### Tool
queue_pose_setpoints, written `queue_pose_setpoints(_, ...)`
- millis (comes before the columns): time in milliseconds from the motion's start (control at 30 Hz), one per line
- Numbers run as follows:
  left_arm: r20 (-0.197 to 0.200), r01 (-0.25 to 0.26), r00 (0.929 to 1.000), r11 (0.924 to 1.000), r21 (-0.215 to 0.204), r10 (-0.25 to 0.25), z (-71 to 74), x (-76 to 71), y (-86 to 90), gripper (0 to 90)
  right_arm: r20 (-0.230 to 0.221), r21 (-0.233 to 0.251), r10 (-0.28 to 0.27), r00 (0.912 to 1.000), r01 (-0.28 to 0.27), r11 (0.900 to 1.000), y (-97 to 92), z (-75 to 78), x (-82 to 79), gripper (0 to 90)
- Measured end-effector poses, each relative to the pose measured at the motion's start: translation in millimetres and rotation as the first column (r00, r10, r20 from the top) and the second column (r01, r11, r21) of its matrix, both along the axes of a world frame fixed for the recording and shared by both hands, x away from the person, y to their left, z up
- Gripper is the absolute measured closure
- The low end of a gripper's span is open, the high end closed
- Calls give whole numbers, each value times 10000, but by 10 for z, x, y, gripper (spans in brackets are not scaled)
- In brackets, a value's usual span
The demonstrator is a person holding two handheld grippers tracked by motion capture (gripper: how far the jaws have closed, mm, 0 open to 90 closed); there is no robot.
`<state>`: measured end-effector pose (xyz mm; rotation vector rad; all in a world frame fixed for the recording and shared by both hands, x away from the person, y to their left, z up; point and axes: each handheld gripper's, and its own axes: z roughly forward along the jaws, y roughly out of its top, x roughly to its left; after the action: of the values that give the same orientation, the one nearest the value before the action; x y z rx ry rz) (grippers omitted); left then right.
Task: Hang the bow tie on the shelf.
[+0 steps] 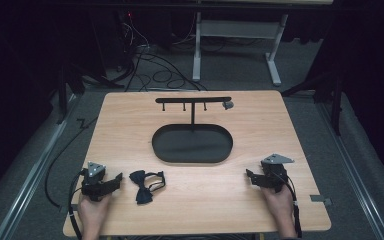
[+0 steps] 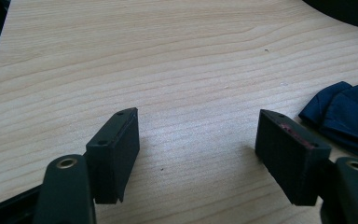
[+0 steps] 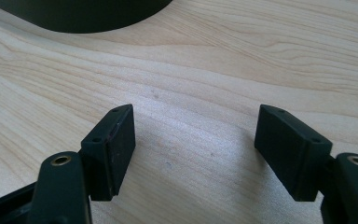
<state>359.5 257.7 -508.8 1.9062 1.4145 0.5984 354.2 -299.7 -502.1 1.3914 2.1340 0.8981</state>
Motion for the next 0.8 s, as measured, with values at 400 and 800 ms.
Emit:
queue_pose_setpoints(400,-67,-106,9999,9993,-365,104,5,10,48,311,1,-11,-83,10000,83,10000,-1,0,2,303)
queue_pose_setpoints(800,-29,-104,9999,9999,122,105,4,10,-5,313,-1,-14,-70,10000,70,10000,-2,0,2,300)
